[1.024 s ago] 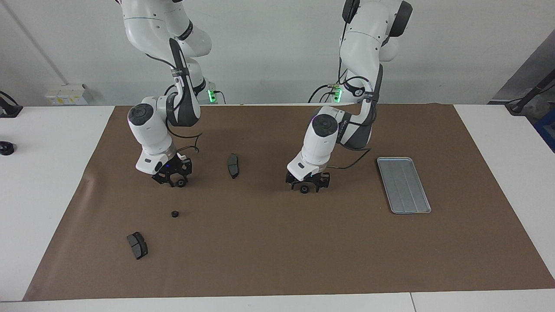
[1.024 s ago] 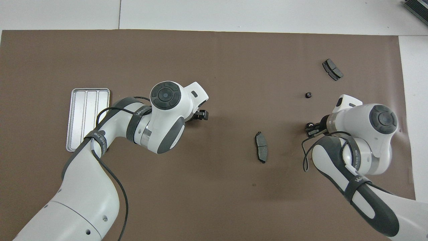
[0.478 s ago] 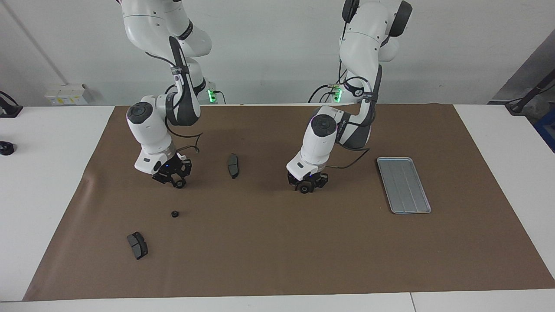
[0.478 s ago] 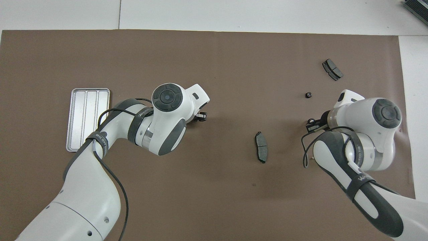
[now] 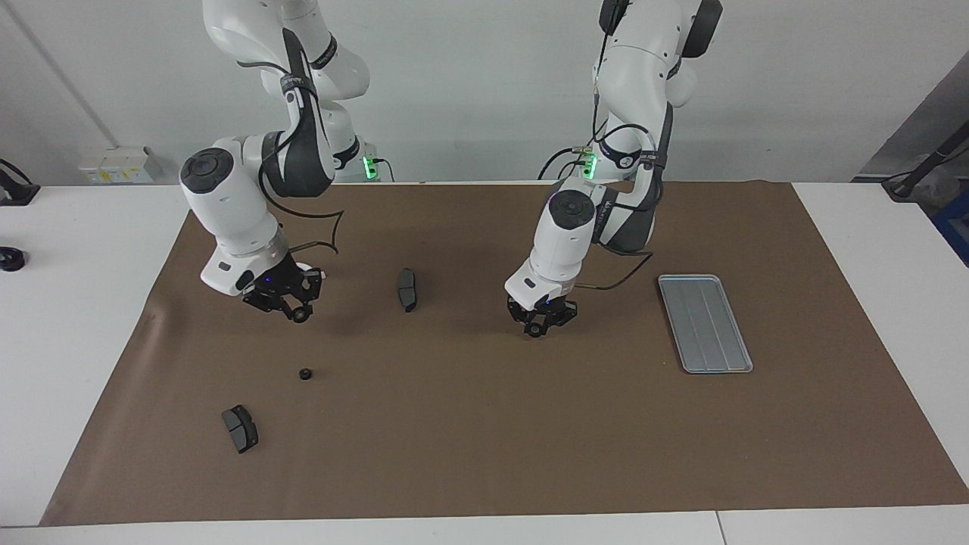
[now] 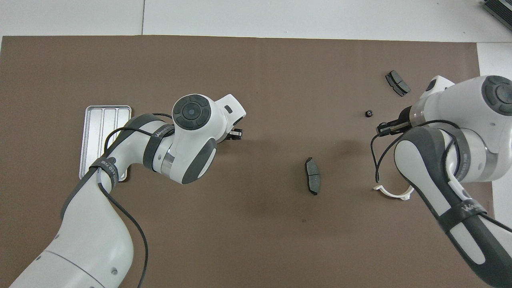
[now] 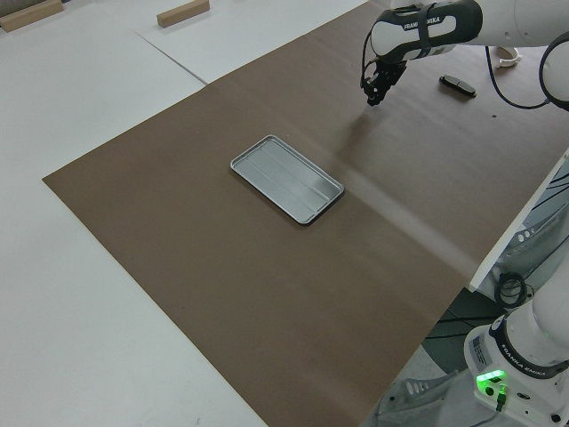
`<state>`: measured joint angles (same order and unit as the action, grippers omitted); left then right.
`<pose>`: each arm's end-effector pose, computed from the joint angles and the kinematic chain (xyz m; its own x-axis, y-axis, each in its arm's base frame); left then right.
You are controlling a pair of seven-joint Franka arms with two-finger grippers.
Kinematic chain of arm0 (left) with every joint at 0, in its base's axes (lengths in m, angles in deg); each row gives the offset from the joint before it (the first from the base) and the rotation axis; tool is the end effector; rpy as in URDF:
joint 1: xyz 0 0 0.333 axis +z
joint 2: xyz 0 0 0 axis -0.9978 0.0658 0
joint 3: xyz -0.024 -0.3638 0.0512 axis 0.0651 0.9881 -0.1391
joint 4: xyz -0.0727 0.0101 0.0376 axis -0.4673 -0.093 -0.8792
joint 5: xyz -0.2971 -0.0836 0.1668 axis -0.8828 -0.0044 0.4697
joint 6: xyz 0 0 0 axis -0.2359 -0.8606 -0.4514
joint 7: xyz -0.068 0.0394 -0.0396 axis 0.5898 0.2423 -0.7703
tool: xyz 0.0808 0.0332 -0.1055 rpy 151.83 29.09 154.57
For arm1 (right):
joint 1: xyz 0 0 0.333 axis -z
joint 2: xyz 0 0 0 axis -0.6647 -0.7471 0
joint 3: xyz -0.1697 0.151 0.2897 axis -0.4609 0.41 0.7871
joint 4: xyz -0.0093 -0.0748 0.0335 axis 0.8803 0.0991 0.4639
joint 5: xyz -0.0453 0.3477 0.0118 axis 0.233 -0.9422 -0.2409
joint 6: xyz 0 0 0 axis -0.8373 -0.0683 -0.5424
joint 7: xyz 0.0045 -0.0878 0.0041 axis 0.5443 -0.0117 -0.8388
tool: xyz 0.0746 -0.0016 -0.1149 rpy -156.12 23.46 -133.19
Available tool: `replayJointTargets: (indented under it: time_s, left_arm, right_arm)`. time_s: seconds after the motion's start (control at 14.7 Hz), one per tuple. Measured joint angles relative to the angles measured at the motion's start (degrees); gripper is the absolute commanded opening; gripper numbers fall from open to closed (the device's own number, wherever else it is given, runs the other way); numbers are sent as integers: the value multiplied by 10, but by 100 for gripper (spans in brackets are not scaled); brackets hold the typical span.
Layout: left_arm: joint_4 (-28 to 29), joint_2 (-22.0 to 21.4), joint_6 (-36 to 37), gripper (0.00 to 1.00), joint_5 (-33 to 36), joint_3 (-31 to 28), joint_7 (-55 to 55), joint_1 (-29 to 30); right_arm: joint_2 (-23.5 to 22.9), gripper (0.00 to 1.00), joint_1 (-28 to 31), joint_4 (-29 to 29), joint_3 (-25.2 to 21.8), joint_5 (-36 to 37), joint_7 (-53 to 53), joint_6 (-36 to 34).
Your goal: Pick bearing gear from pile to tray
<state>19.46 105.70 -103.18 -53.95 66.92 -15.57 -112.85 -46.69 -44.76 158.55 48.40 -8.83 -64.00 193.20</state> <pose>0.5588 -0.3286 0.3765 0.9815 -0.1751 0.0768 -0.1798 -0.9819 0.0591 0.5665 0.0313 0.4517 0.9729 0.2239 0.0578 0.2263 -0.9733 -0.0392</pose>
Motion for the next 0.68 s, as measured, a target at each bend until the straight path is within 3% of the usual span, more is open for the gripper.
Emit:
replayJointTargets:
  time_s: [0.2, 0.41, 0.68]
  left_arm:
    - [0, -46, 62, 0, 1, -3, 1, 32]
    - [1, -88, 128, 0, 6, -4, 30, 92]
    - [9, -104, 152, 0, 6, -7, 159, 197]
  right_arm:
    - [-1, 0, -49, -17, 4, -3, 114, 7]
    - [-11, 0, -139, -19, 8, -3, 259, 81]
    - [-71, 0, -224, -75, 9, -7, 399, 137]
